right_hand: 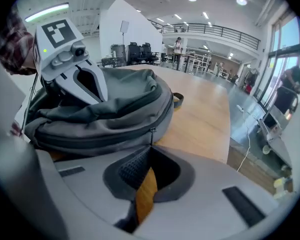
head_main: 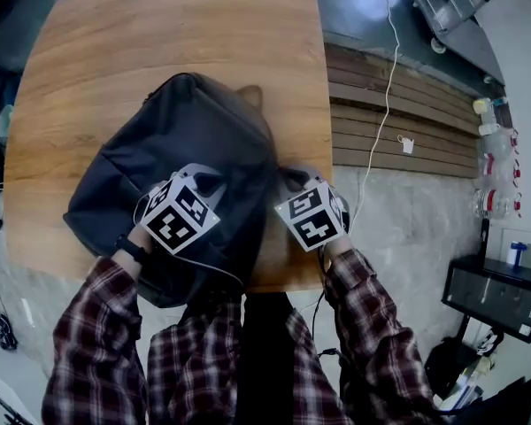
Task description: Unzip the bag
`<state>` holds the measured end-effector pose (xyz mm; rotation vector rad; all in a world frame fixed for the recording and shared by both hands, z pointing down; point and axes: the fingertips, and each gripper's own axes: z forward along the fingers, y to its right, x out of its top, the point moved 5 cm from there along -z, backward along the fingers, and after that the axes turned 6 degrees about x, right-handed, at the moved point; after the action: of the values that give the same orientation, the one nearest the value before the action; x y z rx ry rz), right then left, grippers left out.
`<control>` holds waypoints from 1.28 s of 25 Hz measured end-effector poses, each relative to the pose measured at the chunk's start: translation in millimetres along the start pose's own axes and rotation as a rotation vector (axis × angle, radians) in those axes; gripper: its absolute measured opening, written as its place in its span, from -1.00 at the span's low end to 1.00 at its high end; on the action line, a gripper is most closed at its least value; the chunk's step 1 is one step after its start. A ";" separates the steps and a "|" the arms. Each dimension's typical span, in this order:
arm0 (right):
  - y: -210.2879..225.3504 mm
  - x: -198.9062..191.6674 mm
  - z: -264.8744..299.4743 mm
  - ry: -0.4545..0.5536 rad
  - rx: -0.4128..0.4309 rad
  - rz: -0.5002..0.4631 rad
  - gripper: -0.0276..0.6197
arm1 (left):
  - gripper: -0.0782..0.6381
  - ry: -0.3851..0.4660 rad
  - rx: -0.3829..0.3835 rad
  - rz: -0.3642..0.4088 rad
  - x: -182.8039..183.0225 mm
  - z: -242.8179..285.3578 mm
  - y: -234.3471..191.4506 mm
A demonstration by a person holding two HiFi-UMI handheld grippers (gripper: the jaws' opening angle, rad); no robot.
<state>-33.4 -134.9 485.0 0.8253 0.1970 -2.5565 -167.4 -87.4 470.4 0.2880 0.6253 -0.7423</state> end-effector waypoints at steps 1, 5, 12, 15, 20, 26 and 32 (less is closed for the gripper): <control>-3.4 -2.8 -3.5 0.008 0.004 0.022 -0.88 | -0.76 0.007 0.011 -0.008 1.8 2.3 -0.8; -24.2 -21.7 -19.9 0.037 0.014 0.095 -0.88 | -0.76 0.032 0.051 -0.067 8.3 11.9 -1.8; -84.0 -34.9 -46.1 0.087 0.094 0.160 -0.88 | -0.76 0.042 0.064 -0.086 23.3 28.9 -7.5; -108.4 -31.2 -49.2 0.099 0.161 0.197 -0.88 | -0.76 0.048 0.076 -0.065 35.1 33.5 -12.1; -140.1 -27.5 -48.2 0.102 0.229 0.189 -0.88 | -0.76 0.054 0.065 -0.082 55.4 41.6 -26.2; -117.9 -31.1 -52.2 0.114 0.143 0.241 -0.88 | -0.76 0.092 0.111 -0.097 61.6 42.9 -29.5; -90.2 -36.9 -80.0 0.198 0.059 0.327 -0.88 | -0.76 0.328 0.259 -0.255 67.4 -2.7 -27.0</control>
<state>-5.9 -19.8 441.6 1.0412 0.0421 -2.1851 -149.2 -141.7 425.7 0.5839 0.8876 -1.0355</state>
